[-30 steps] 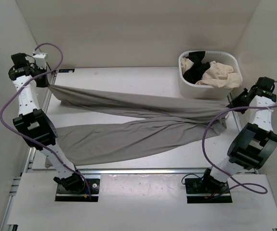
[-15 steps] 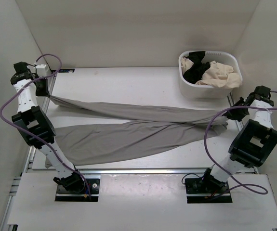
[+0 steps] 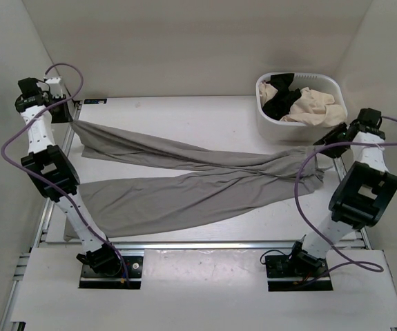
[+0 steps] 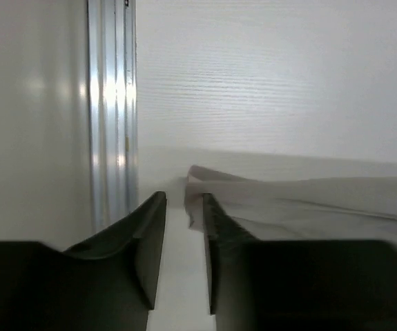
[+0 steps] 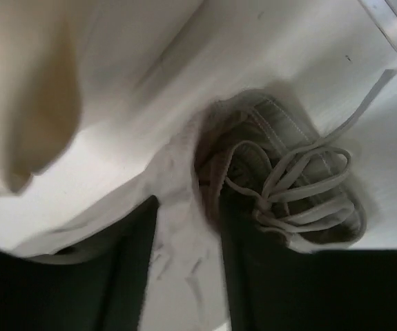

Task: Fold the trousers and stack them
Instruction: Flatten the trousers out

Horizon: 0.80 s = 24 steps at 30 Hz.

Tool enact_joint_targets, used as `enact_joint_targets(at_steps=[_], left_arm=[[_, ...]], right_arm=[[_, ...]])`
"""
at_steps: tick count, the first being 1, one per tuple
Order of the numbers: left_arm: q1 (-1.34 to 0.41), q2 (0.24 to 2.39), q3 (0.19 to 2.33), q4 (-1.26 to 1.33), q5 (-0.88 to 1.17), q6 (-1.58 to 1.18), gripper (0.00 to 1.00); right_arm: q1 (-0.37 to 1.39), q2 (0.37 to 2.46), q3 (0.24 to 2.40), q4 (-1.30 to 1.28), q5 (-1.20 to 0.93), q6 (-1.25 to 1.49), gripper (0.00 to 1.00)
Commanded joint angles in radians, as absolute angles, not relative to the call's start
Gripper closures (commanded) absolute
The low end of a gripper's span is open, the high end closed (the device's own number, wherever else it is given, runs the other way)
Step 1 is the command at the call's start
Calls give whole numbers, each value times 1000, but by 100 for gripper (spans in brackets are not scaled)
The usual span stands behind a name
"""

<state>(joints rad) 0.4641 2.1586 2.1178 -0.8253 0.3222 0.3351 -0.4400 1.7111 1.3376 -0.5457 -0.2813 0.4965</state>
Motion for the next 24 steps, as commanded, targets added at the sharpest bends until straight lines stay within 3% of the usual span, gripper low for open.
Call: enact_joint_targets(at_steps=[1,2,5,8,13,17,20,24], left_arm=[[430,2186,2151,-813,334,284,56],[430,2186,2135,-813,325,284,31],[430,2117,2057,-813,292,314,19],[430,2021,1956,-860,221,414,17],[439,1849,1676,-959,69,548,17],[480,1703,1348,-974,20,572,17],[480,1623,1215,-957,-12,572,17],[480,1600,1025,-888,-60,572,18]], right_arm=[[-373,1773,1494,-645,-235,450,50],[-356,1782,1523,-690,-195,424,44],[-311,1793,1638,-902,55,383,39],[-311,1763,1608,-1009,207,411,37],[-350,1602,1343,-982,247,468,37],[-420,1551,1111,-922,100,488,48],[-457,1551,1013,-792,-52,488,48],[-457,1617,1012,-657,-98,499,41]])
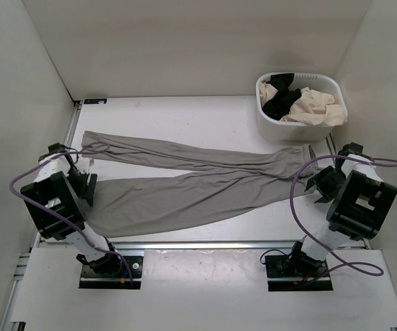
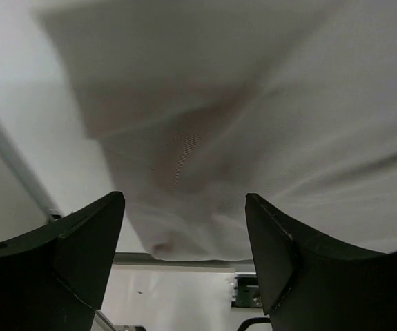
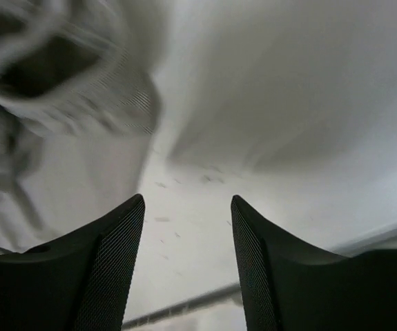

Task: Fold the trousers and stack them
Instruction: Flatten the trousers out

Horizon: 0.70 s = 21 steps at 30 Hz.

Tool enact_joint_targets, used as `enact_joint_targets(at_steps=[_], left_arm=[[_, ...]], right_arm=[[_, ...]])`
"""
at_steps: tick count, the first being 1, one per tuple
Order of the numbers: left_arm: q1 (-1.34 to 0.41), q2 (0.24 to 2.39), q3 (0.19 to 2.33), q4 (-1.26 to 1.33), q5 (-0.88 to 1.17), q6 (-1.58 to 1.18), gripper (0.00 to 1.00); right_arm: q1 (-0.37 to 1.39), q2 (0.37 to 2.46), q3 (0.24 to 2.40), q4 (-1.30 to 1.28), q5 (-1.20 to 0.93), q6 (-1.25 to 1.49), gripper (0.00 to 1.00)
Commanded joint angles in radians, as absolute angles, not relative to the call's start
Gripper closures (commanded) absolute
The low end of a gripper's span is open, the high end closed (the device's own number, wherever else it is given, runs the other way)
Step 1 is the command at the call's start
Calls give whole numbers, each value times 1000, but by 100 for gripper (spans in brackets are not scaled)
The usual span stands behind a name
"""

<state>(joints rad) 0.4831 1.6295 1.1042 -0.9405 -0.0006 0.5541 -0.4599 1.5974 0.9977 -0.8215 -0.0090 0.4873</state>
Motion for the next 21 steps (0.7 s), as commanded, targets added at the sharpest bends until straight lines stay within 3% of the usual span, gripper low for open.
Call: enact_joint_targets(at_steps=[1,7,10,13,14,16,17,21], left_arm=[[480,1600,1006,-875,-60,572,18],[480,1635,942,-813,-69,551,18],[489,1664,930,-790,-95,541,18],[489,1687,930,-778,-95,541,18],[489,1696,930,-778,-95,541,18],[489,1697,940,-778,-95,532,18],[498,1707,940,-778,-95,532,17],[508,1707,960,-769,-95,543,16]], right_arm=[[-457,1627,1025,-625,-98,499,41],[-457,1684,1042,-554,-55,540,41],[-457,1736,1054,-554,-22,589,46],[-457,1770,1074,-603,59,609,58],[-457,1781,1074,-618,89,620,76],[-457,1781,1074,-653,138,632,96],[-457,1751,1060,-688,152,632,100],[-469,1616,968,-771,153,672,100]])
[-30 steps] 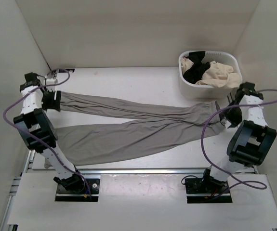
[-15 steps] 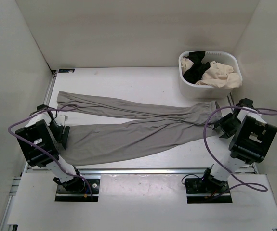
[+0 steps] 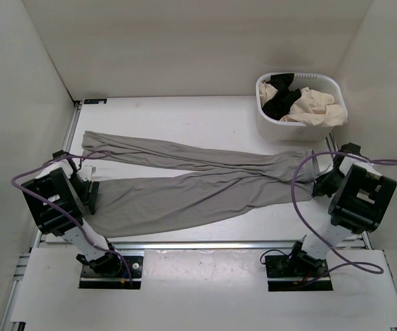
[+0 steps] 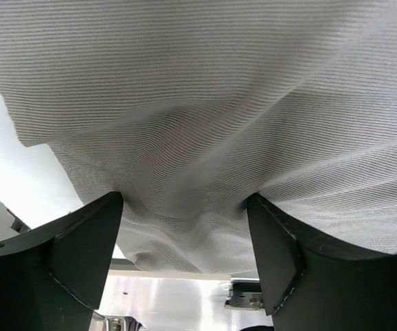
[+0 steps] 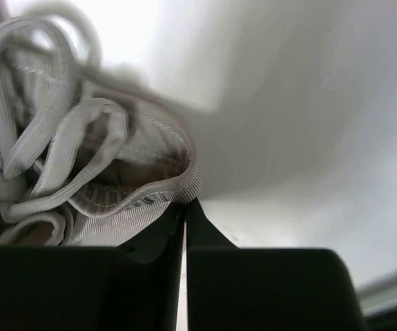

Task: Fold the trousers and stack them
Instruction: Flatten the trousers out

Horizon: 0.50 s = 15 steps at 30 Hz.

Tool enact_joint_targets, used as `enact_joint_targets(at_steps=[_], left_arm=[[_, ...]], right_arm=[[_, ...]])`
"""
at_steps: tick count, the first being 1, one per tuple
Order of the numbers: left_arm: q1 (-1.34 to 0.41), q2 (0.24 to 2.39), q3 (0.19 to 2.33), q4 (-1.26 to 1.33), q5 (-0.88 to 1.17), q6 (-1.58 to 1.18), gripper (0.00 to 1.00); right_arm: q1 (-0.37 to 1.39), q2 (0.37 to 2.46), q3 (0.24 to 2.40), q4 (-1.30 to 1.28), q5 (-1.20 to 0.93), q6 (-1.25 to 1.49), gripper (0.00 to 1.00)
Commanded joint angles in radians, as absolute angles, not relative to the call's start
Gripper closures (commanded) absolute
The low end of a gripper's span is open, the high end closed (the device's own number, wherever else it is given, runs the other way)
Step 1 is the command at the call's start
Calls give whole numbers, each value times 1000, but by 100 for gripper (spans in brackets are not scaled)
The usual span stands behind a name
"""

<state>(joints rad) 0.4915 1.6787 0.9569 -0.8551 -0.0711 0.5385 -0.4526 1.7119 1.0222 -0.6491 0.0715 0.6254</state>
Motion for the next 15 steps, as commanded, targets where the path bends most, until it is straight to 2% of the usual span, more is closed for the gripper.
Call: enact_joint_targets(at_steps=[1,7,11,15], left_arm=[[517,1707,980,-769,-95,543,16],[546,1707,1115,-816,-34,577,15],[568,1752,1265,-887,28,586,15],[568,1847,1356,-897,81,575,15]], right_arm=[[-469,1541,947,-796,153,686,100],[-566,1235,795,-949,155,677,100],[-578,1193,781,-994,241,637,100],[-601,1256,770,-948,195,597,100]])
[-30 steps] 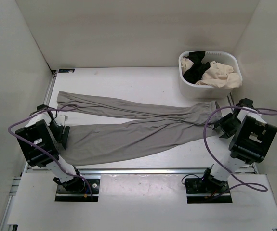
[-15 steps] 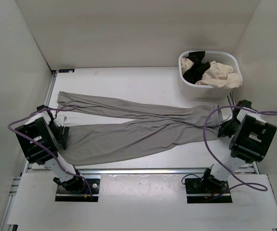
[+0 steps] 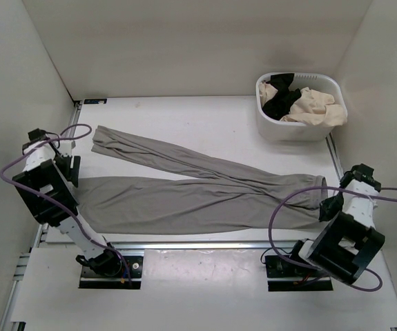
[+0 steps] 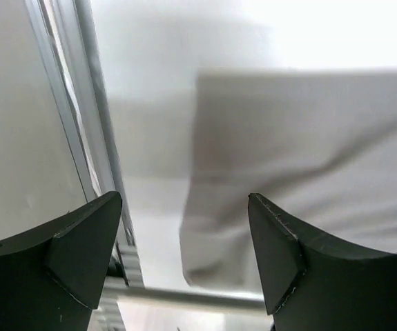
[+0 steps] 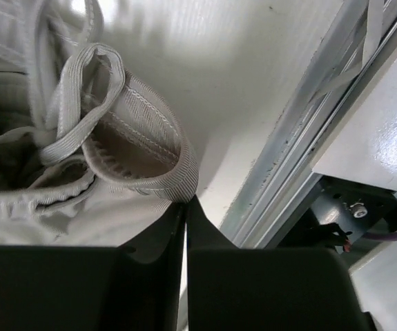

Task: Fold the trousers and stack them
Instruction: Flatten the trousers out

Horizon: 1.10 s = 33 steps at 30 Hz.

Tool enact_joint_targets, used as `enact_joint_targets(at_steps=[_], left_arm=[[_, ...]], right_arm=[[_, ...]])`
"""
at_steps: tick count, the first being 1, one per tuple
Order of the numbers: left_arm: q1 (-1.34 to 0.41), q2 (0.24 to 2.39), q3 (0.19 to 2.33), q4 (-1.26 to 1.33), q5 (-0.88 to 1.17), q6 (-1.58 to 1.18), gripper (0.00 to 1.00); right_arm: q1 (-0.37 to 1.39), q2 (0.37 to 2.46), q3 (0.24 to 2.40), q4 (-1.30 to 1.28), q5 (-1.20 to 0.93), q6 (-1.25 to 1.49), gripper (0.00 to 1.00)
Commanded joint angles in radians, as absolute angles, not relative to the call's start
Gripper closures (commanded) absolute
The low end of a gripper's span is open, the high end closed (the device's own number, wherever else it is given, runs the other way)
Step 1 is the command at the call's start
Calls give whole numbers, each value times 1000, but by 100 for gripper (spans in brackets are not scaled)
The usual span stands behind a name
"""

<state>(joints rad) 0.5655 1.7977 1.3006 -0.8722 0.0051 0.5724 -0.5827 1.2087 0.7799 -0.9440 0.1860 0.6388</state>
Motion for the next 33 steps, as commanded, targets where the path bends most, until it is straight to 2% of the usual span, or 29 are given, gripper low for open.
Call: enact_joint_targets(at_steps=[1,3,4,5,6,7,10,11,13,14,15,17,18,19,20,22,23,24,25,26,27,29,33], left_arm=[[568,1864,1373,-897,90,575,15],[558,1910,1413,-897,110,551,16],[558,1920,1413,-897,110,551,16],[545,1931,1413,-897,95,551,17],[532,1946,1401,-897,95,551,17],[532,1947,1401,-897,95,551,20],[532,1971,1378,-897,104,551,28],[532,1983,1378,-897,104,551,47],[532,1994,1390,-897,104,541,71],[532,1994,1390,-897,104,541,82],[532,1994,1405,-897,118,532,86],[532,1983,1434,-888,118,532,86],[532,1971,1443,-878,118,520,86],[532,1971,1454,-864,118,520,86],[532,1971,1454,-864,118,511,86],[532,1971,1463,-864,98,511,86],[532,1971,1463,-864,98,511,78],[532,1971,1463,-874,98,511,61],[532,1971,1463,-874,98,502,47],[532,1962,1463,-874,109,502,42],[532,1944,1474,-883,118,502,38],[532,1922,1521,-884,155,476,37],[512,1908,1650,-893,224,448,33]], right_arm=[[-615,1282,779,-936,175,578,99],[-627,1357,821,-936,143,525,93],[-627,1371,834,-948,131,514,84],[-627,1380,847,-948,120,514,79],[-627,1381,856,-948,120,505,68],[-627,1381,868,-948,120,505,63],[-627,1368,859,-948,120,514,61],[-627,1368,850,-948,111,514,61],[-627,1368,824,-936,110,526,61],[-627,1368,795,-936,101,526,61],[-627,1368,781,-924,101,538,59],[-627,1368,759,-910,101,548,59],[-627,1368,749,-901,118,548,64],[-627,1368,749,-900,138,560,77],[-627,1368,749,-910,161,560,84],[-627,1359,771,-920,207,560,92],[-627,1345,781,-929,219,560,90],[-627,1332,791,-930,219,540,86],[-627,1331,820,-943,219,531,77],[-627,1316,837,-972,230,531,56],[-627,1292,854,-991,265,522,48],[-618,1266,908,-1053,322,543,42],[-554,1192,980,-1109,393,623,38]])
